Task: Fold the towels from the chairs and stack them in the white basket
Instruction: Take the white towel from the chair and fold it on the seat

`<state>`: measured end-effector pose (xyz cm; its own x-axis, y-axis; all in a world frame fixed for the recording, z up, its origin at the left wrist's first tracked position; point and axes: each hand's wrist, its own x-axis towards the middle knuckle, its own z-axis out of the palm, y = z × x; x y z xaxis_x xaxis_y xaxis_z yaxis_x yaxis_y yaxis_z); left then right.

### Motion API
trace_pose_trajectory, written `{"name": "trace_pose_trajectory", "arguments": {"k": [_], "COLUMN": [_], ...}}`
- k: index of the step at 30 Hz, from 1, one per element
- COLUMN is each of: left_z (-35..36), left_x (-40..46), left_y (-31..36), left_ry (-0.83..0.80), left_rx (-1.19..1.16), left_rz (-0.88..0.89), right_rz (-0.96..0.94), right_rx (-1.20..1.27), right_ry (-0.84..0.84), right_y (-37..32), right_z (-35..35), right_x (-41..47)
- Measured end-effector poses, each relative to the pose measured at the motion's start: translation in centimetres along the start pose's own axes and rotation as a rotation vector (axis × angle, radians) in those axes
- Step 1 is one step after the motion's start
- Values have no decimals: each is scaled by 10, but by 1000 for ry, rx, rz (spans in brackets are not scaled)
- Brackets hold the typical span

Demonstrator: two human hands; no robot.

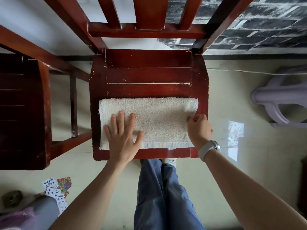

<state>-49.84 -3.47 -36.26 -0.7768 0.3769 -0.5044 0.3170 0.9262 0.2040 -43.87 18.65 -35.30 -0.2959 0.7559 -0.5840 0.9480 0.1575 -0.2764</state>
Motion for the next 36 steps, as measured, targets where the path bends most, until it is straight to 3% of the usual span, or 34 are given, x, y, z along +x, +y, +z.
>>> {"name": "trace_pose_trajectory", "arguments": {"k": [3, 6, 9, 12, 16, 18, 21, 23, 25, 30, 36], "left_z": [-10, -18, -33, -52, -62, -58, -48, -44, -37, -30, -34], "left_x": [-1, -2, -9, -22, -33, -37, -39, -37, -37, -35, -39], "left_y": [-2, -9, -14, -16, -31, -36, -35, -32, -30, -26, -30], "left_ry": [-23, -24, 55, 122, -61, -110, -64, -9, 52, 214, 351], "left_rx": [-55, -162, -458, -853, -1595, -1738, -1633, -1382, -1185, -1116, -1030], "left_rz": [29, 66, 30, -202, -634, -735, -750, -628, -521, -506, -652], "right_rz": [34, 27, -70, -216, -320, -301, -554, -781, -941, -1012, -1099], "right_rx": [237, 303, 328, 319, 272, 227, -54, -181, -343, -767, -554], "right_ry": [-59, -138, -224, -358, -584, -676, -526, -307, -222, -444, -515], "right_y": [-4, -11, -35, -72, -119, -130, -132, -137, -147, -167, -178], "right_z": [-12, -25, -36, -35, 0, 21, 41, 40, 38, 46, 55], "right_x": [-2, -7, -28, -67, -110, -118, -106, -89, -73, -55, -65]}}
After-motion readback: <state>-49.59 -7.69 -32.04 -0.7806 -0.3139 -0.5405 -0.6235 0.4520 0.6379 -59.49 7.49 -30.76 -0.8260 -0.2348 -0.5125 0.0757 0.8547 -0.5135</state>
